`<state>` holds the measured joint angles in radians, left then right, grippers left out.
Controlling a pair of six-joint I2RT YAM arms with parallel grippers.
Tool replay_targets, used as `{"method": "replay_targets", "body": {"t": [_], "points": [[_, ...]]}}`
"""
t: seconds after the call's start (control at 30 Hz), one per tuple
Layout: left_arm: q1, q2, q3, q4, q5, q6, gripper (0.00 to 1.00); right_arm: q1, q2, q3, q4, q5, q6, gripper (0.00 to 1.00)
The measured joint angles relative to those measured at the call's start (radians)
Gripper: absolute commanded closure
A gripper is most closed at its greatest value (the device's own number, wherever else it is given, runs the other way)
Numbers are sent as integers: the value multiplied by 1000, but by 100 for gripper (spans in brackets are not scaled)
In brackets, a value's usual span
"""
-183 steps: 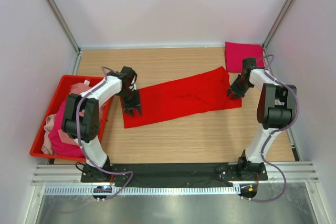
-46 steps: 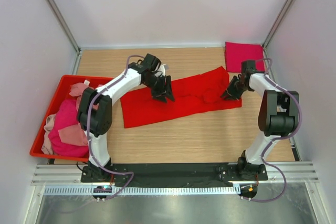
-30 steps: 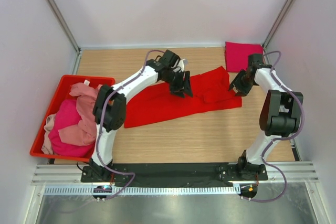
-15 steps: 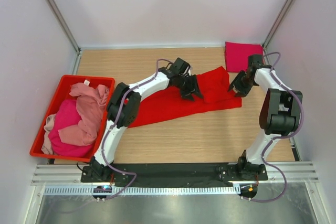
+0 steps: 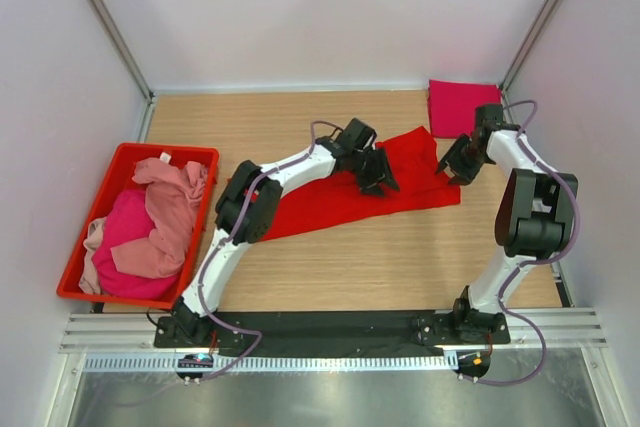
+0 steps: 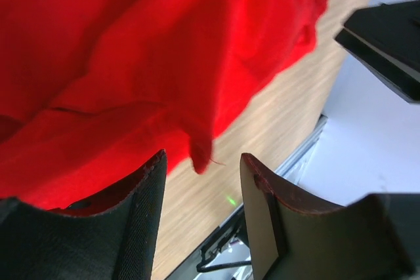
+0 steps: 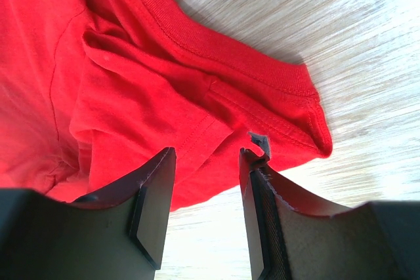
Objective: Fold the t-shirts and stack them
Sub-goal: Fold the tshirt
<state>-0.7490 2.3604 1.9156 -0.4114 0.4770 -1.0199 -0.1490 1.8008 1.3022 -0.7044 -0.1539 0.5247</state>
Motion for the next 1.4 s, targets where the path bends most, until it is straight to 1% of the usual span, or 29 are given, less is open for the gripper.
{"method": "replay_targets", "body": {"t": [0.2,0.3,0.33,0.37,0.43,0.47,0.53,0.73,0.83,1.1,1.33,1.37,1.4], "points": [[0,36,21,-12,-34,-22,57,-4,0,0,0,-10,0,50],[0,60,58,-11,-37,-29,69,-4,0,0,0,-14,0,50],[0,65,68,-11,-36,-32,77,-4,0,0,1,-17,0,50],[0,68,76,-12,-36,-40,81,-5,0,0,1,-21,0,51],[0,70,92,-11,-35,-48,88,-5,1,0,1,-26,0,51],[0,70,98,-10,-35,-50,90,-5,2,0,0,-27,0,51],[0,70,108,-6,-32,-53,91,-5,4,0,0,-28,0,51],[0,70,109,2,-18,-81,92,-5,10,-1,-1,-28,0,50],[0,70,108,19,-4,-105,92,-5,15,-5,0,-31,0,52],[4,70,105,59,18,-148,91,-5,80,-6,26,-37,-2,61],[7,70,105,72,24,-159,90,-6,130,-2,40,-49,-5,65],[8,70,105,72,25,-159,90,-6,130,0,39,-51,-6,66],[8,70,105,72,25,-160,88,-6,130,2,40,-52,-7,70]]}}
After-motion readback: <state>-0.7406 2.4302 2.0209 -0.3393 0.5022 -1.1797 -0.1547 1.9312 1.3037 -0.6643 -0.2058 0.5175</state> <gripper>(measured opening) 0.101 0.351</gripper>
